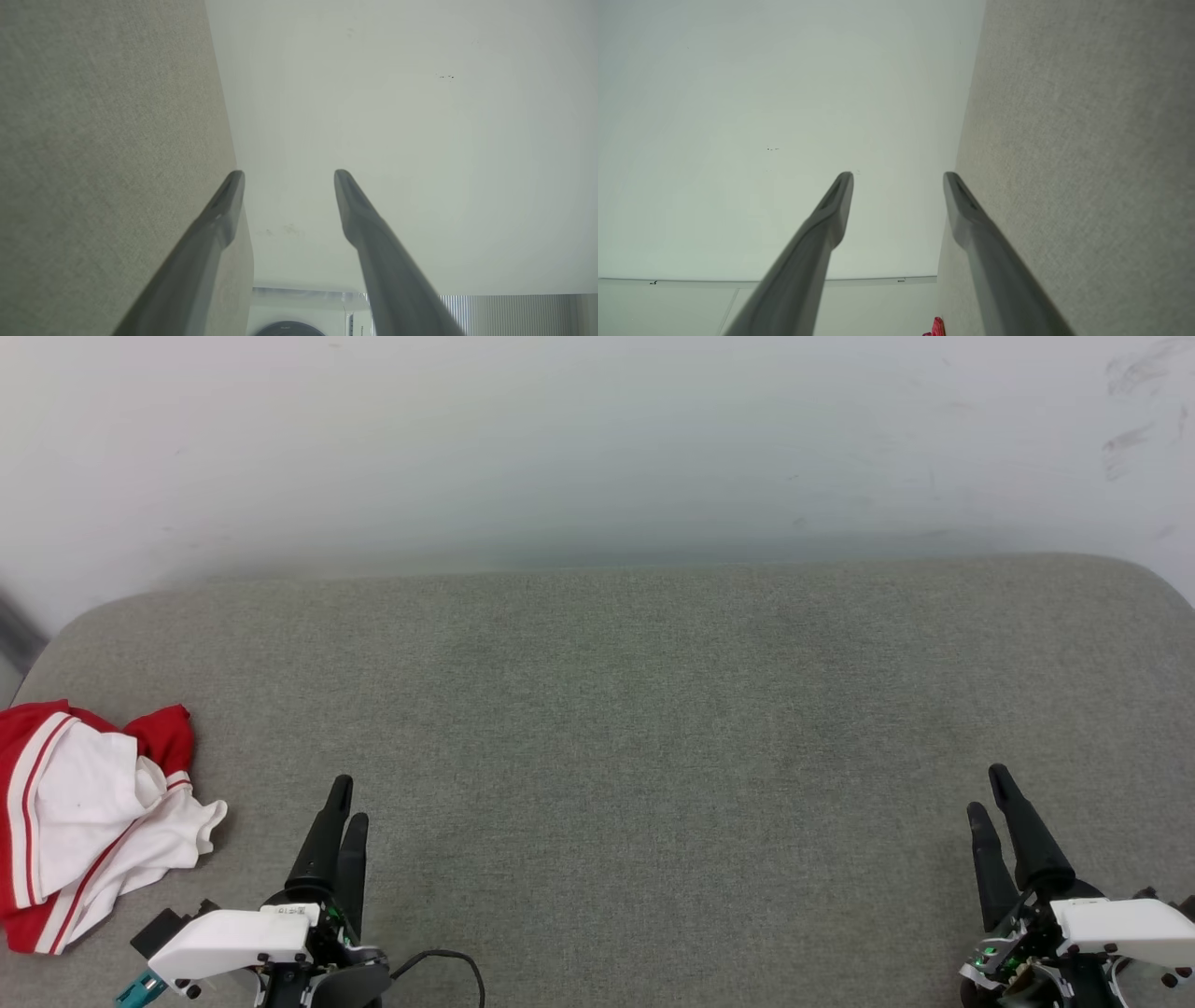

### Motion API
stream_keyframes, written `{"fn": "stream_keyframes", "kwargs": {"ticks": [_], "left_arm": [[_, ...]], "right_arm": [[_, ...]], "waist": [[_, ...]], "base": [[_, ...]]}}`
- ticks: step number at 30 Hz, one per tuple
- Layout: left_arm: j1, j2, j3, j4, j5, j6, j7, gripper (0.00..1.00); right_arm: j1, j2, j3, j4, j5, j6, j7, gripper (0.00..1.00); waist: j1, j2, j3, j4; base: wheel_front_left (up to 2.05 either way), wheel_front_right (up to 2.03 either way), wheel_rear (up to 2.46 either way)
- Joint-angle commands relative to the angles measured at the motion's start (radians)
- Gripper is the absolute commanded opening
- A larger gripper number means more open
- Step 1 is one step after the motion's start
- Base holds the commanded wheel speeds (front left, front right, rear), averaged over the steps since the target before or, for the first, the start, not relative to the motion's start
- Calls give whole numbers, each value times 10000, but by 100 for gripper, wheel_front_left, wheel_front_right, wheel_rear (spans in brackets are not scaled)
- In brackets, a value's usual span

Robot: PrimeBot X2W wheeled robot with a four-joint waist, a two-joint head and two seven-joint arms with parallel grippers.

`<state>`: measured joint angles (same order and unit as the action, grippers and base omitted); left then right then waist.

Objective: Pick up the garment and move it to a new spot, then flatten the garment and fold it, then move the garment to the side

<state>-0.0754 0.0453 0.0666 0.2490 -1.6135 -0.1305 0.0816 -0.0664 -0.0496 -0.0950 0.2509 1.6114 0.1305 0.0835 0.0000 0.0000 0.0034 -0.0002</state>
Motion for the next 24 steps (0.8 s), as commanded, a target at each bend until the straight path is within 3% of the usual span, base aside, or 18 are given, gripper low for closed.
{"fn": "stream_keyframes", "kwargs": {"ticks": [1,13,24], "left_arm": [[-249,31,-149,-296,20,0,-123,100],[-180,37,-532,-991,1041,-1,-683,100],[-143,74,-924,-1298,3982,-1,-1127,100]], "right_arm": [[-101,-21,65,-311,-104,2,-127,100],[44,-250,405,-812,-1014,2,-705,100],[148,-283,502,-1265,-3252,2,-1150,100]], "waist": [[0,0,-3,1],[0,0,-33,13],[0,0,-74,16]], "base": [[0,0,0],[0,0,0],[0,0,0]]}}
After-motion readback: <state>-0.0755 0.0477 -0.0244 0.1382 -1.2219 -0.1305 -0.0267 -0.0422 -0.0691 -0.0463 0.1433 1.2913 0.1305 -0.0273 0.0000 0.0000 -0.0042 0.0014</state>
